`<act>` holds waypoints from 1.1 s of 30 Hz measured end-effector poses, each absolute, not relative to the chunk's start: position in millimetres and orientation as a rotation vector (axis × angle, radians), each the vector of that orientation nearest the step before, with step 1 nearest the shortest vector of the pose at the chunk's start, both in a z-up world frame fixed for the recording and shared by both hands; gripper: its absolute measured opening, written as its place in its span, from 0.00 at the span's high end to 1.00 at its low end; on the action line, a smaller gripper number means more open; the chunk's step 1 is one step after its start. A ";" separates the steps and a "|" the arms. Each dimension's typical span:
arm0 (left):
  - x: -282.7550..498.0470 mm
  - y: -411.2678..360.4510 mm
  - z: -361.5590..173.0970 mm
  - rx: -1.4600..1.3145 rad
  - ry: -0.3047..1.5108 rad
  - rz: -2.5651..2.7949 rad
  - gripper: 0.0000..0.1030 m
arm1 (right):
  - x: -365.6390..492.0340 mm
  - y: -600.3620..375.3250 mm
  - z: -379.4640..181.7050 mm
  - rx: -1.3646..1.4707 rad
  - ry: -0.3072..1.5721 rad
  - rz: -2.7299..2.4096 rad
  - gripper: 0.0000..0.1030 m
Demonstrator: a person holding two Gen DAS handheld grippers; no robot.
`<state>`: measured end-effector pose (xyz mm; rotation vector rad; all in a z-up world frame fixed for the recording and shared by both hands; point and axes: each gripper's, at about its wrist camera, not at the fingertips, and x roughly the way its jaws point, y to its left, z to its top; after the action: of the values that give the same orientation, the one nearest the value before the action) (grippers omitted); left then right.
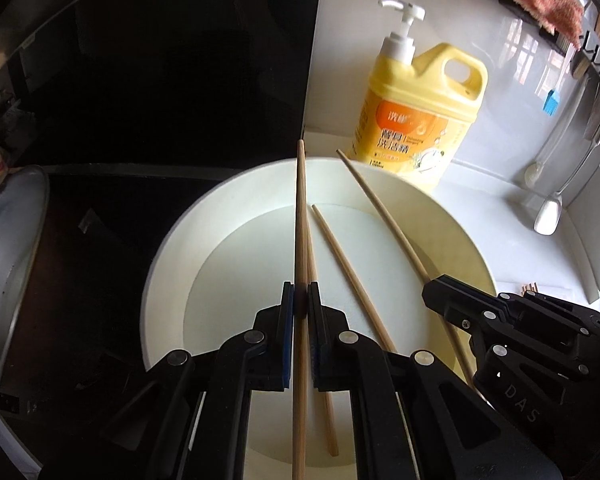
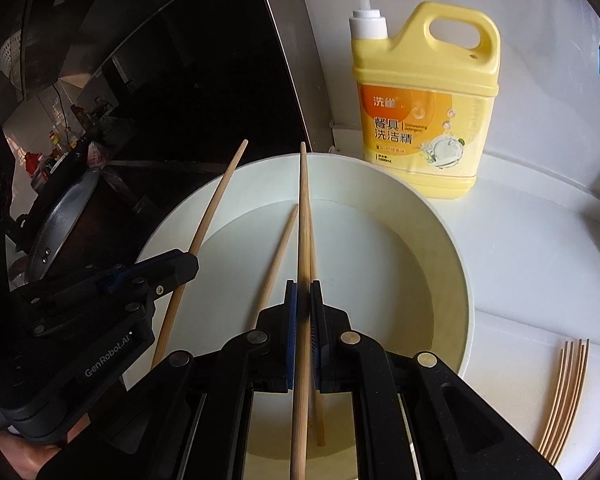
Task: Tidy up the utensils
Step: 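Carry both held chopsticks over the basin and lower them into the water, then open both tools to release the chopsticks beside the first pair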
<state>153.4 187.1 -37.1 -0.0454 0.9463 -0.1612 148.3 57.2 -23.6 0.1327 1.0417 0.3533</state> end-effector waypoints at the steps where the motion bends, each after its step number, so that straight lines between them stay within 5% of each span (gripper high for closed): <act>1: 155.6 185.8 -40.7 -0.042 0.955 -0.162 0.93 | 149.9 58.3 -28.6 0.136 1.057 0.349 0.94; 17: 169.0 185.8 -72.9 -0.036 1.047 -0.134 0.91 | 148.8 56.2 -46.3 0.138 1.116 0.326 0.94; 19: 167.0 189.9 -70.1 -0.039 1.042 -0.113 0.76 | 148.6 54.0 -44.4 0.137 1.112 0.309 0.87; 21: 162.8 194.7 -64.3 -0.039 1.018 -0.076 0.32 | 146.4 49.3 -39.5 0.139 1.090 0.294 0.69; 33: 139.3 214.8 -48.0 -0.075 0.982 0.025 0.16 | 125.3 36.5 -27.6 0.160 1.061 0.275 0.58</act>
<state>139.3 214.8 -48.0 -0.0750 0.9819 0.0248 125.3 36.5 -27.6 0.1601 1.0614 0.2752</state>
